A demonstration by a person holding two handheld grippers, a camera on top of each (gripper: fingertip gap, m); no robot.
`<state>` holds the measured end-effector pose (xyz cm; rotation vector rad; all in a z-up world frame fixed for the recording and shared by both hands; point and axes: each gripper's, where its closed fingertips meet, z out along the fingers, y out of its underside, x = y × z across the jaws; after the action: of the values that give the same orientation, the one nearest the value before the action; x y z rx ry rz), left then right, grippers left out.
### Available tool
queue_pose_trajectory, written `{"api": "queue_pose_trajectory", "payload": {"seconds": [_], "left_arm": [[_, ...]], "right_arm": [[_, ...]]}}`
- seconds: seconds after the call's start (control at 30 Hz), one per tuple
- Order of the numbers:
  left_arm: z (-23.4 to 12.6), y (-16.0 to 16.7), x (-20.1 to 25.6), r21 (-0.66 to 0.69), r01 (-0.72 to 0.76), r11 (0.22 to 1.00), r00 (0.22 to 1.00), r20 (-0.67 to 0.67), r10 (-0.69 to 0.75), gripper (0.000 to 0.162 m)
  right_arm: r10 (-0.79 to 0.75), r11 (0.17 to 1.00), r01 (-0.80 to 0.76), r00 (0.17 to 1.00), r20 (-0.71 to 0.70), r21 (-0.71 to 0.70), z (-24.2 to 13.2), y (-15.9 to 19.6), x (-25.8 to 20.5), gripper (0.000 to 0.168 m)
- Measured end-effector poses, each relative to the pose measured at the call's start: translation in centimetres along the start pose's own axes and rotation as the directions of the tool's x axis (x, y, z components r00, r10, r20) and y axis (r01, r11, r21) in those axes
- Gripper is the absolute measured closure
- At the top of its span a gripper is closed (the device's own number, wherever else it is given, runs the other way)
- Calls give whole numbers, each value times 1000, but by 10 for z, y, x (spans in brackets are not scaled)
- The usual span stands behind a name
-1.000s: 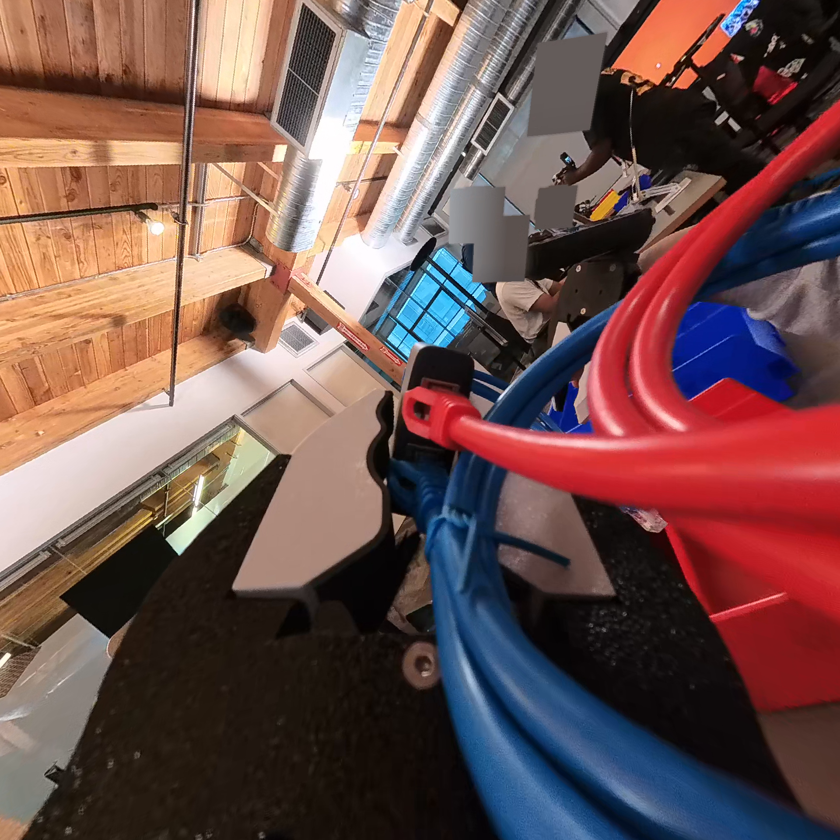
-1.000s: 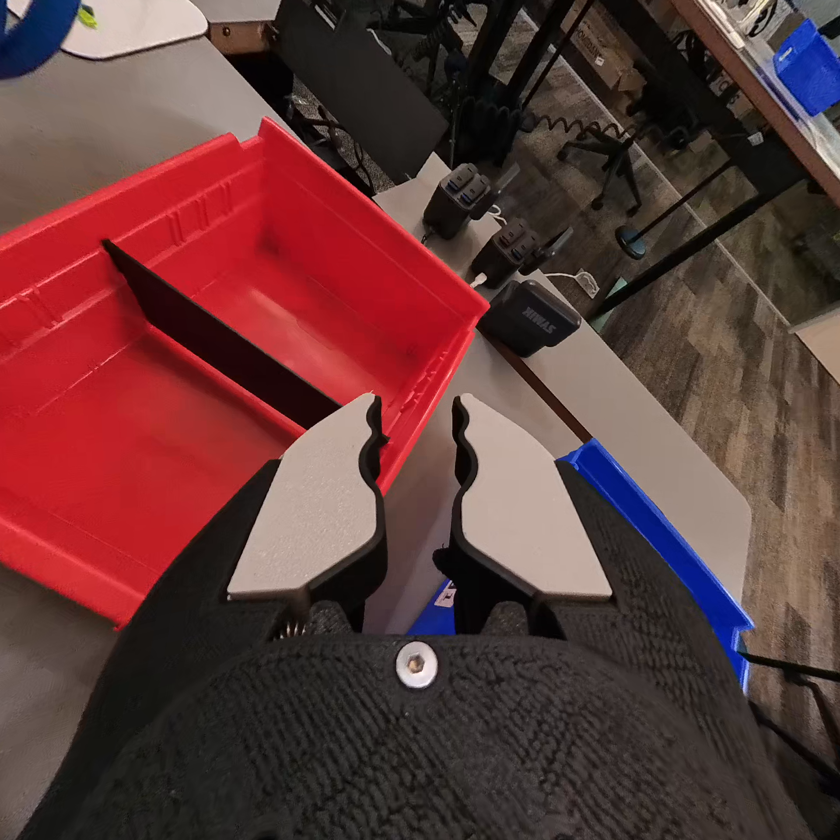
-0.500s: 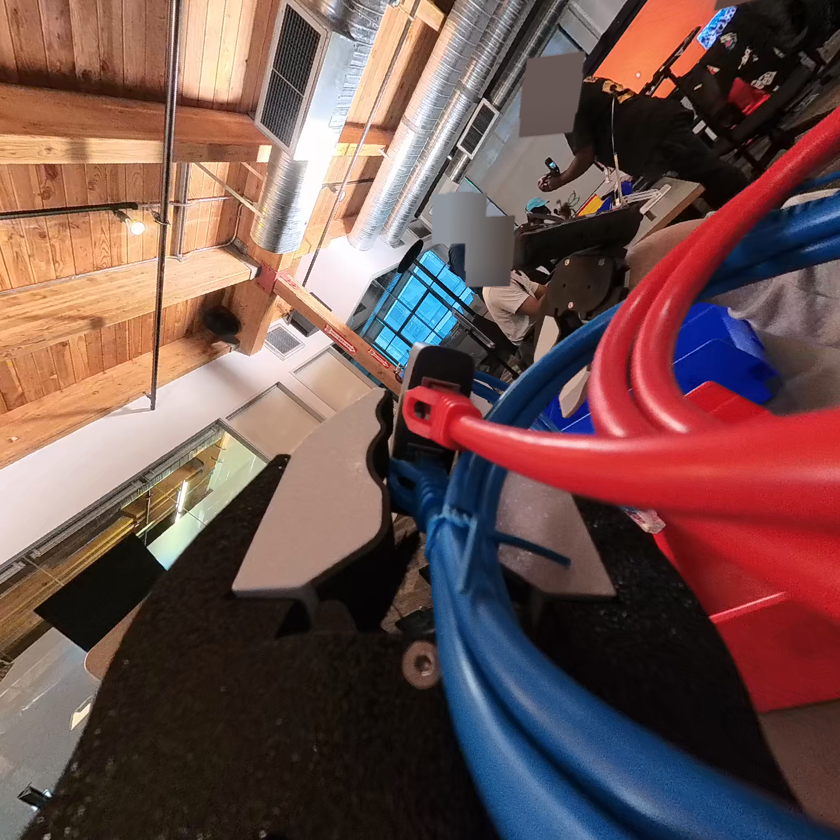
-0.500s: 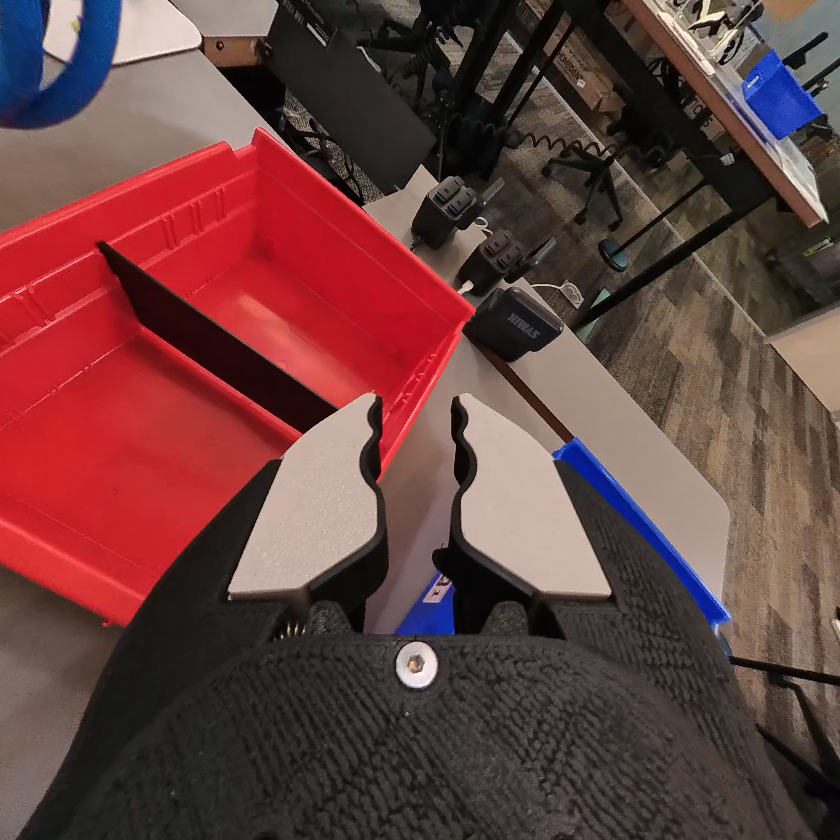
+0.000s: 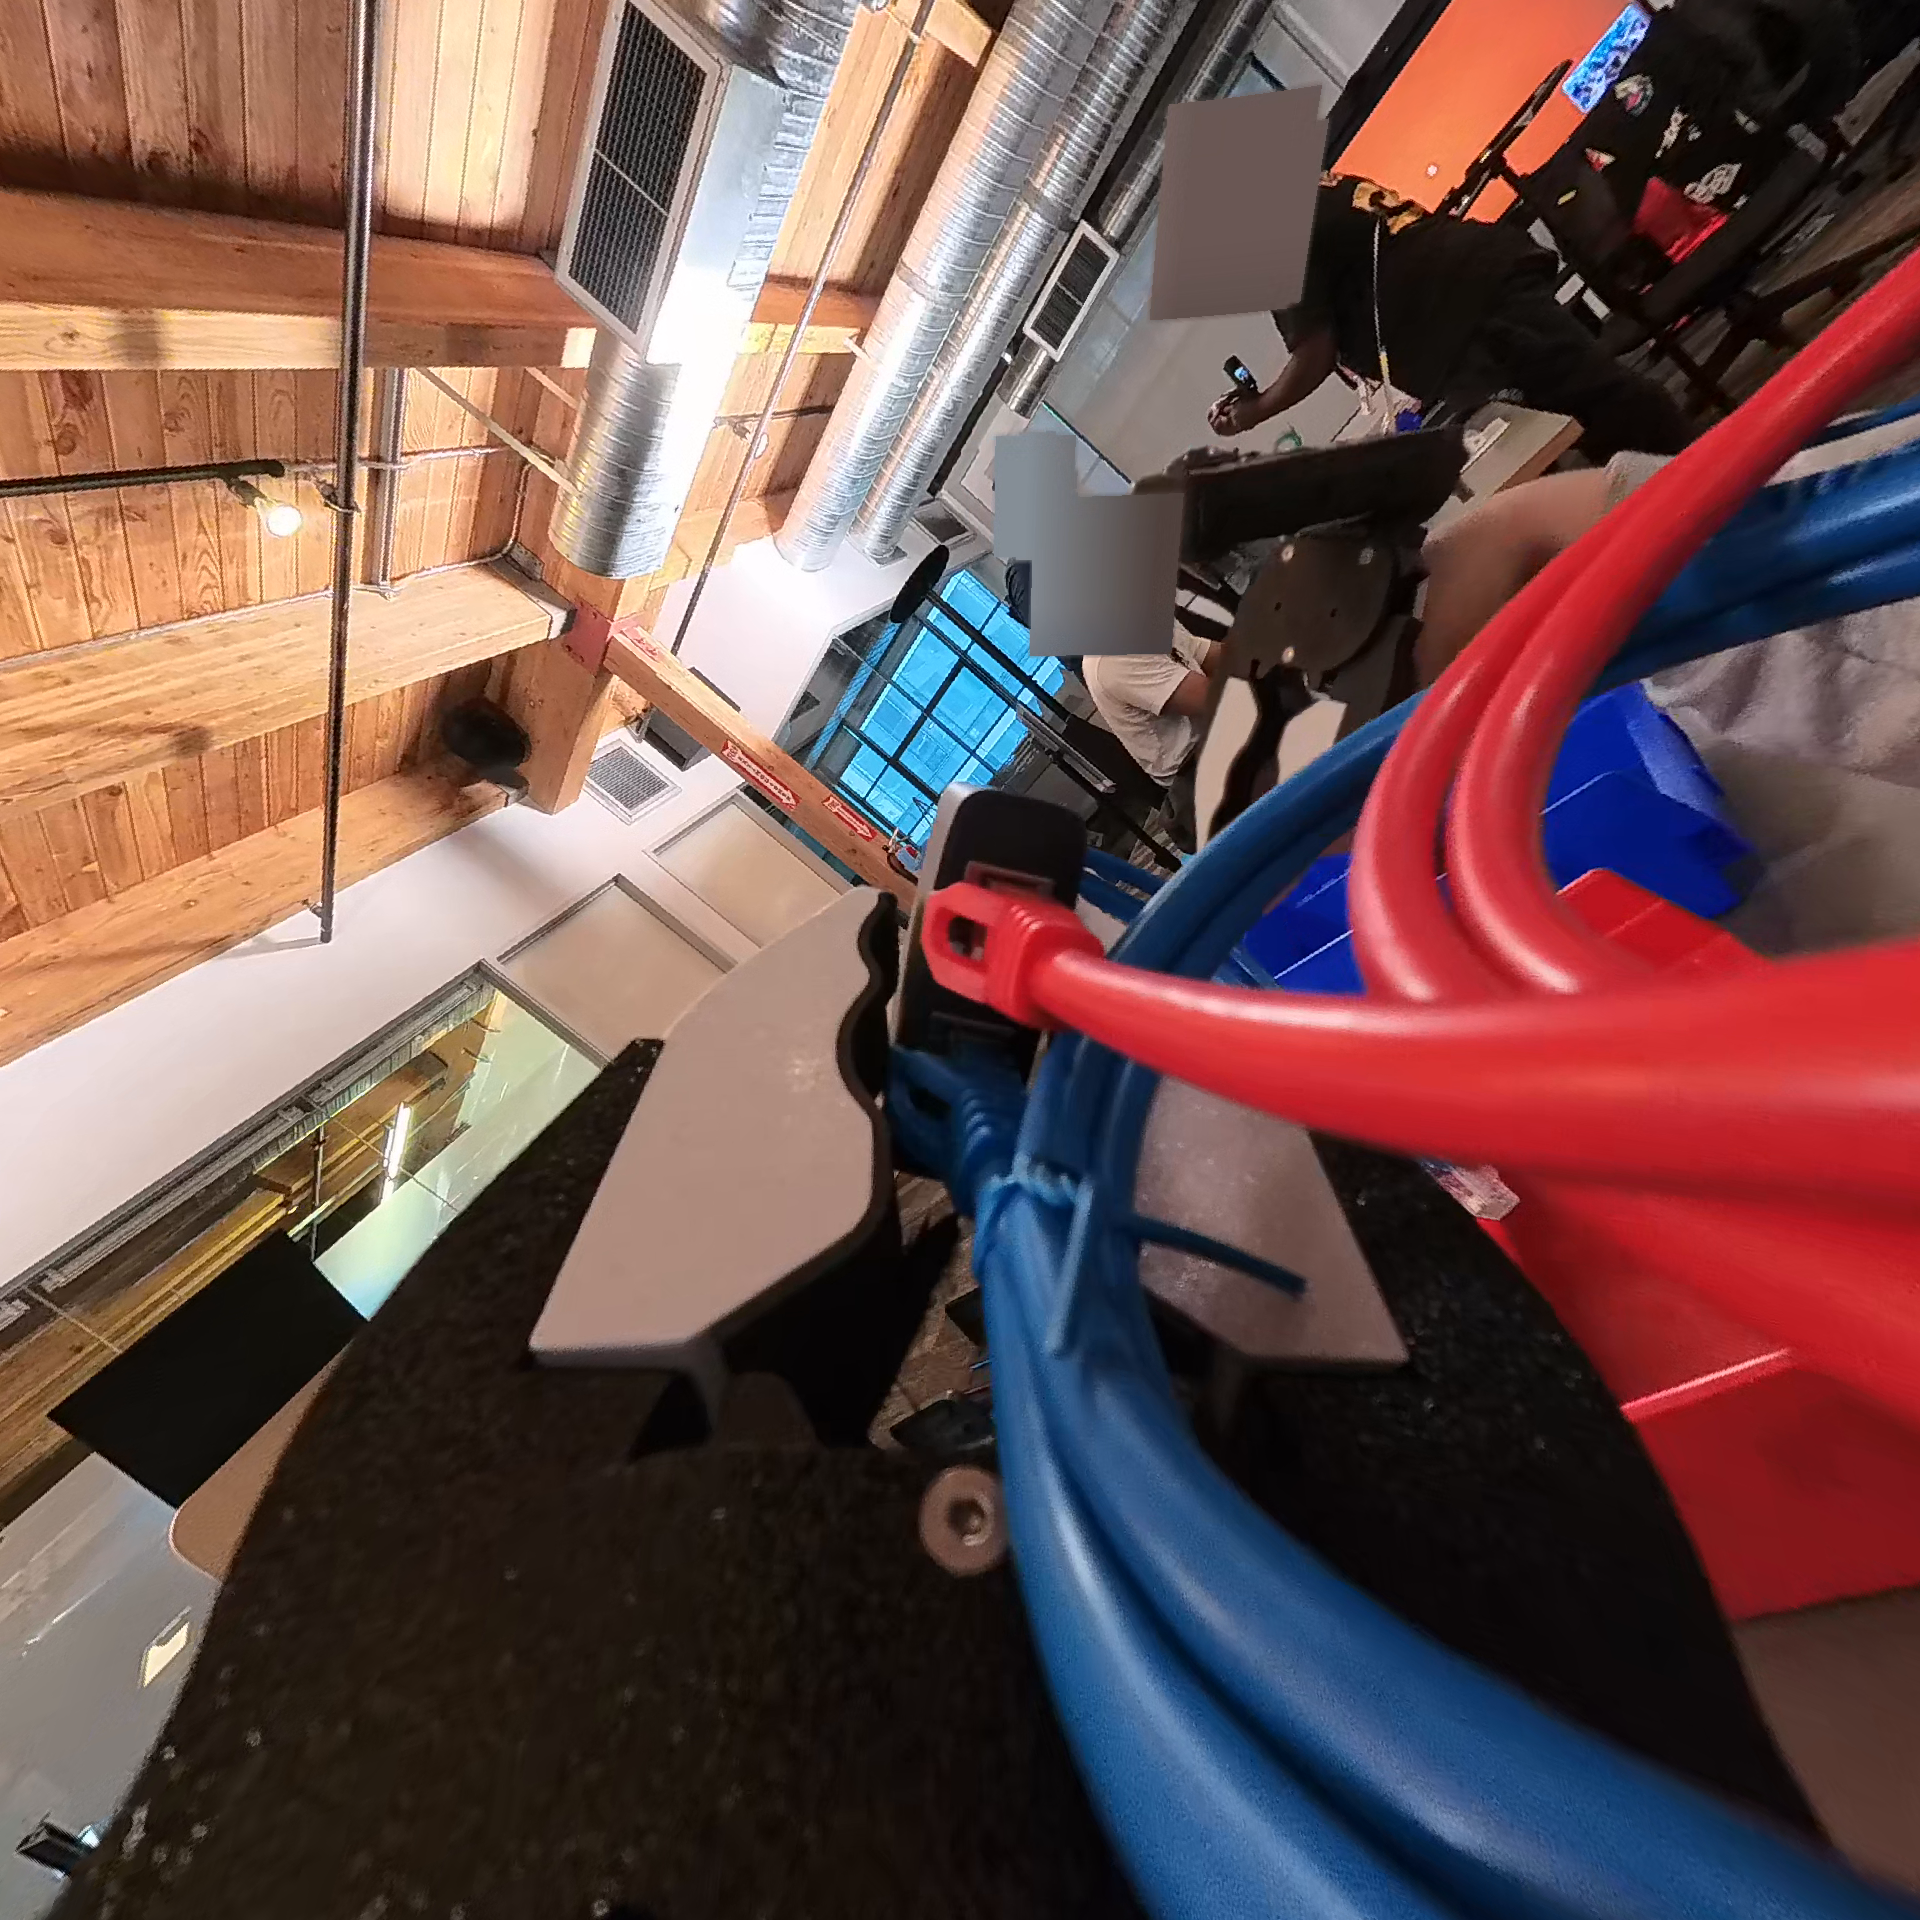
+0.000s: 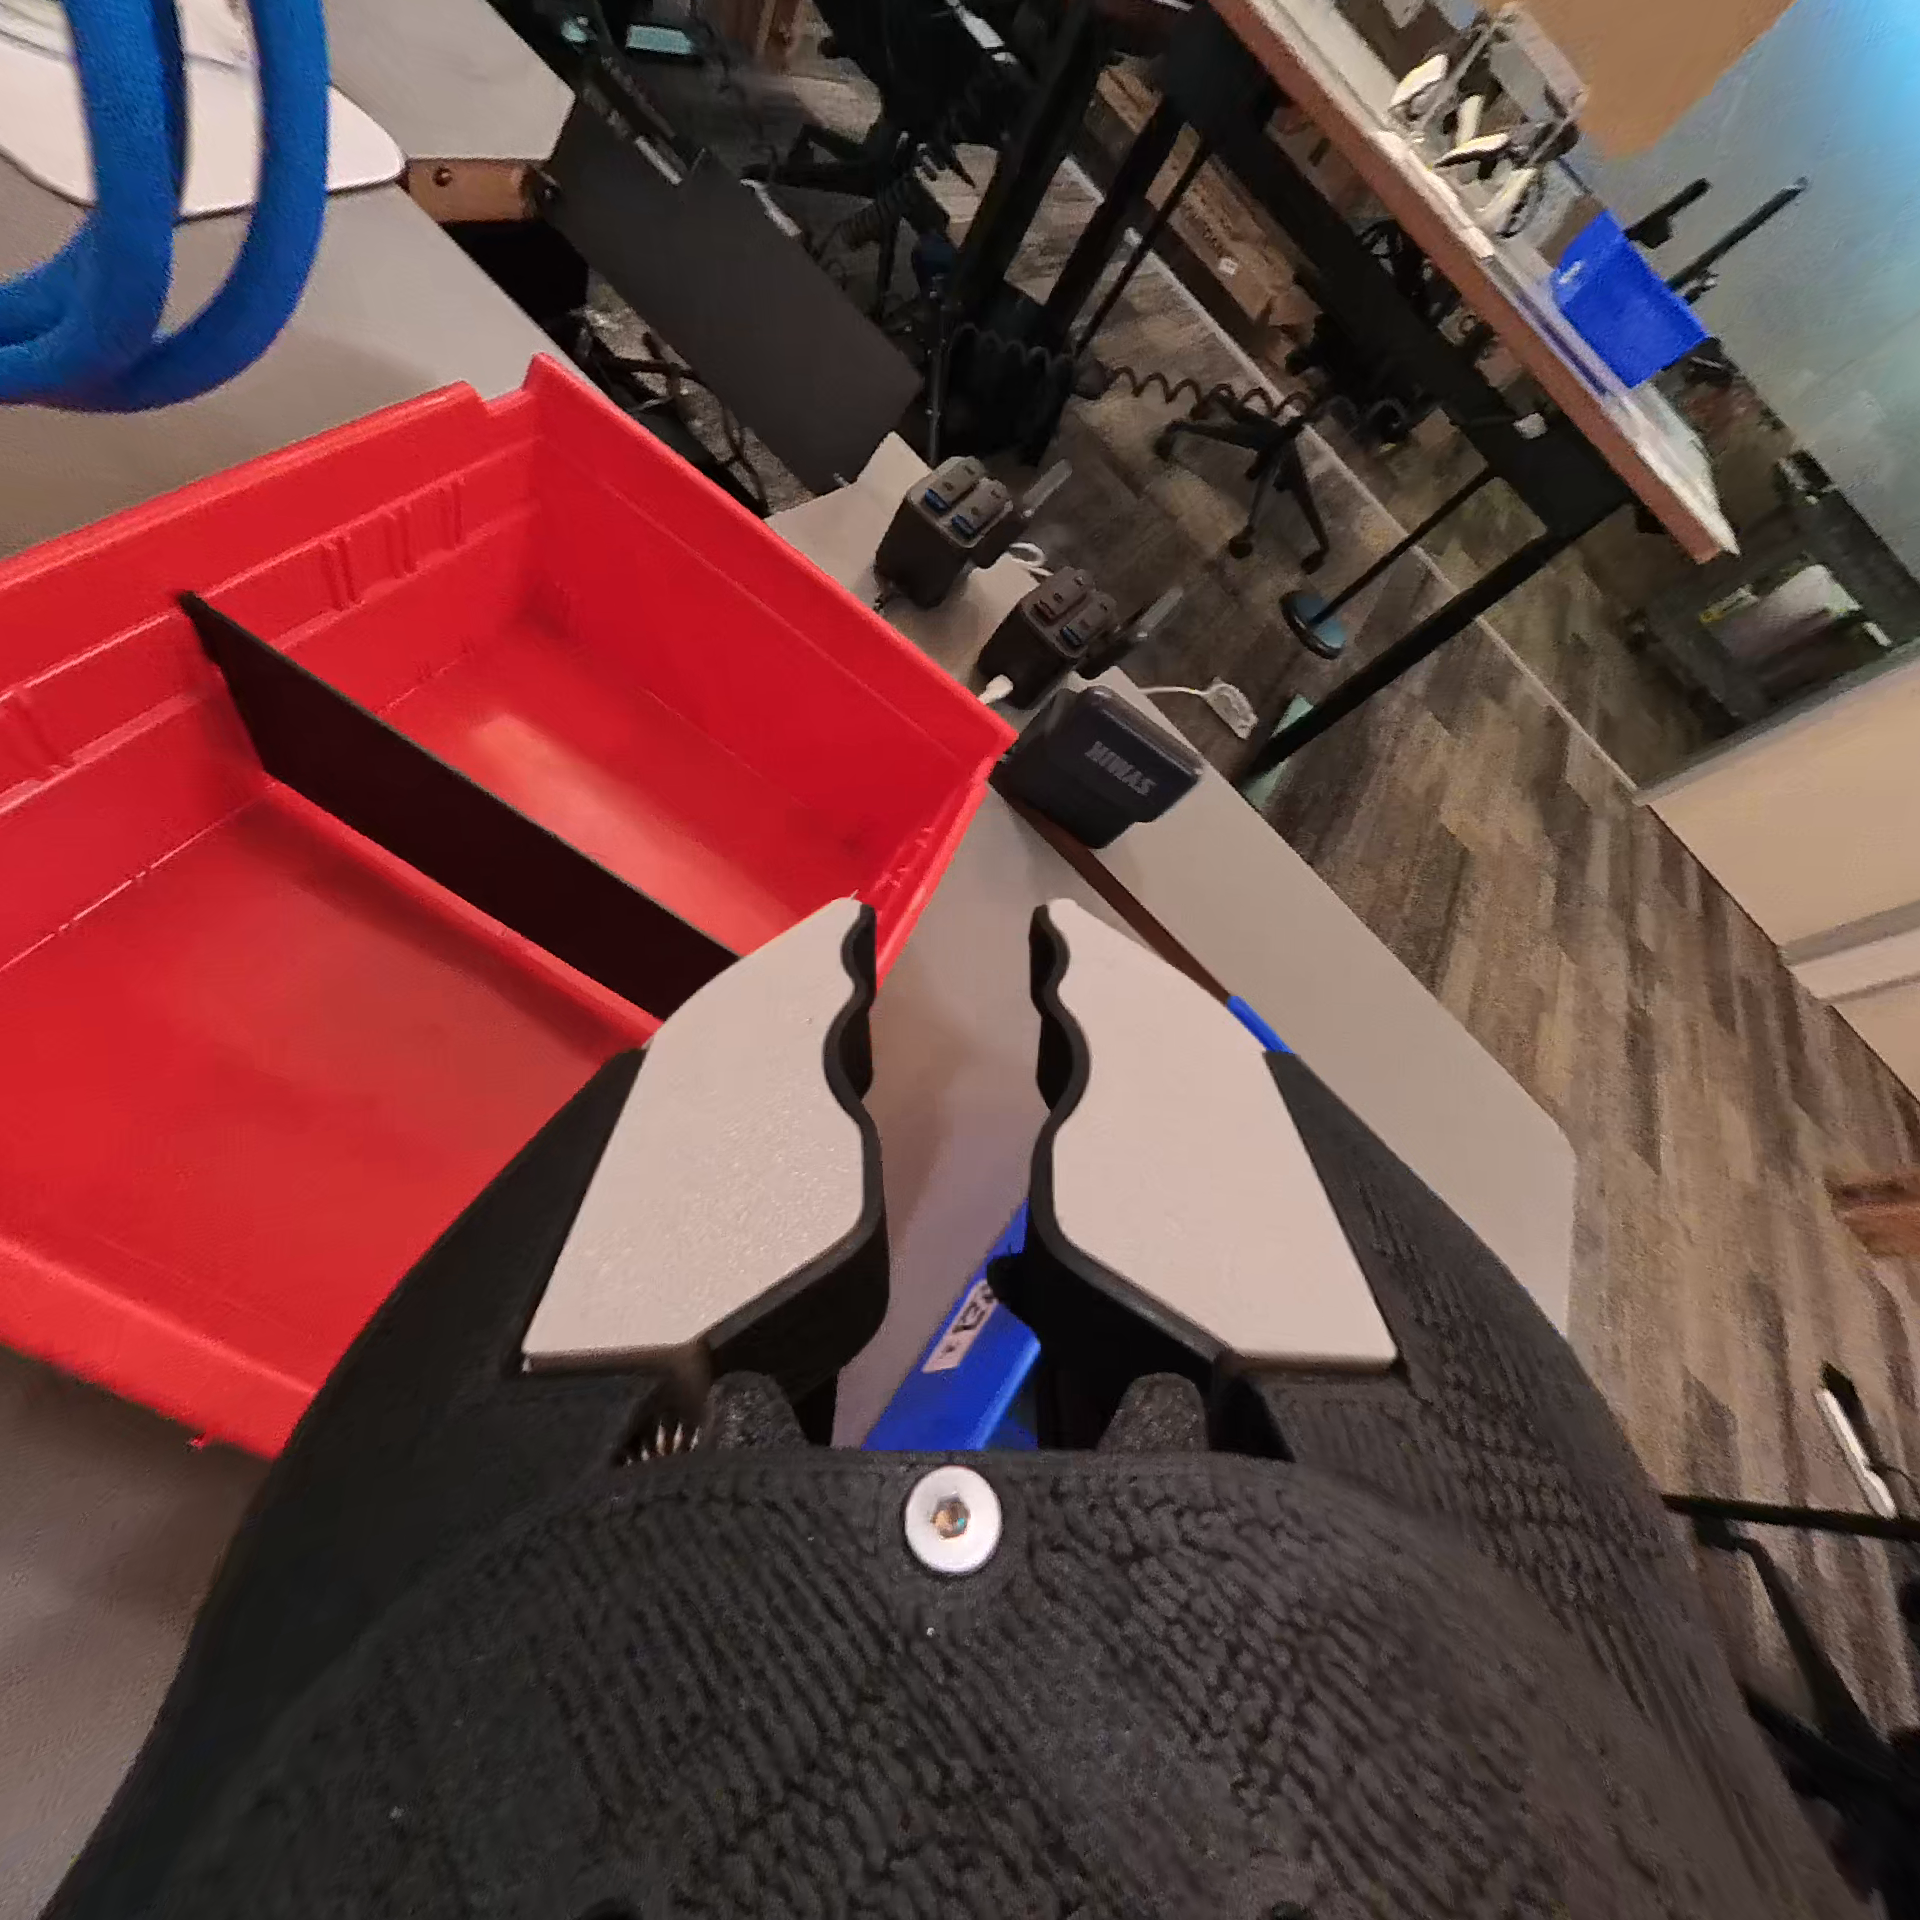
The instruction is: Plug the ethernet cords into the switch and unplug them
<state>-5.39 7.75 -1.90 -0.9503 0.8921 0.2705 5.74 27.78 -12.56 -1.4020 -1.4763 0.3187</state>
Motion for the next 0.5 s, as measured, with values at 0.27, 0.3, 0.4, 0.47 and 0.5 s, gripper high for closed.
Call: {"api": "queue_pose_trajectory", "payload": {"seconds": [0.27, 0.3, 0.4, 0.47, 0.5], "left_arm": [[6, 2, 6, 10, 23, 1000, 999, -32, -23, 139], [8, 3, 9, 13, 36, 999, 998, -48, -35, 139], [13, 6, 22, 27, 94, 995, 986, -141, -89, 139], [15, 5, 33, 52, 155, 987, 965, -221, -140, 140], [16, 5, 36, 67, 189, 980, 953, -251, -167, 140]], "right_arm": [[34, 995, -16, 981, -190, 94, -35, -7, 36, 142], [20, 991, 3, 986, -167, 132, -37, -15, 31, 142], [-88, 941, 84, 996, -3, 328, -48, -52, -10, 141], [-178, 887, 106, 977, 120, 450, -59, -76, -44, 141], [-221, 863, 117, 962, 160, 491, -64, -85, -58, 140]]}}
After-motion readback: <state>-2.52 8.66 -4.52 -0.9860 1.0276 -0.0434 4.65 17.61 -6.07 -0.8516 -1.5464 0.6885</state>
